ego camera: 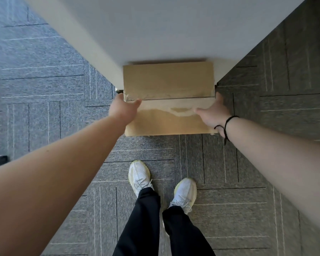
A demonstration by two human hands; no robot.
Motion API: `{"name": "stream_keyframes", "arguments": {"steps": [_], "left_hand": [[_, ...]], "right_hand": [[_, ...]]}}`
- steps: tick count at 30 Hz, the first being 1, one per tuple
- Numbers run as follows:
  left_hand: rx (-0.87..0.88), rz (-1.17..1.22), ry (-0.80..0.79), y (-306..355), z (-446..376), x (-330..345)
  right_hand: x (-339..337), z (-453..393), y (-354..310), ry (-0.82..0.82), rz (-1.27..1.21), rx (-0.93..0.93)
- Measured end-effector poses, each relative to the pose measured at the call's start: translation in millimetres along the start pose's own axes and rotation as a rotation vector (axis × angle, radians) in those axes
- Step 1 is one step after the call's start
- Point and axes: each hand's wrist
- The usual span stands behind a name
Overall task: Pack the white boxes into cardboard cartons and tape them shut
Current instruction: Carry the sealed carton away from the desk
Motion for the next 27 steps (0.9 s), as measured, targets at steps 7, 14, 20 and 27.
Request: {"name": "stream_keyframes", "arguments": {"steps": [7,14,20,27], "left_hand": [[0.066,0.127,-0.084,34.1,94.1,-87.7],[0.106,0.334,-0.007,36.0,228.3,-220.5],[0.024,0.504,0.162,-8.8,348.8,-289.6],[-0.189,0.752,0.373,-67.9,485.5,-303.2]], "right_hand": [[10.7,129.5,-80.8,-0.237,0.036,-0.216],[-0.6,295.5,-182.7,-0.342,0.008,-0.332],[-7.2,426.4,-225.2,-0.512,0.081,-0.433],[-3.4,546.7,-224.9,-0.799,0.241,-0.56]]}}
Point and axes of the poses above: each hand's wrist, its own z-axis away from the middle knuckle, its own x-axis out of the palm, y = z × x, and after that the axes turned 15 degrees about -z, right-handed
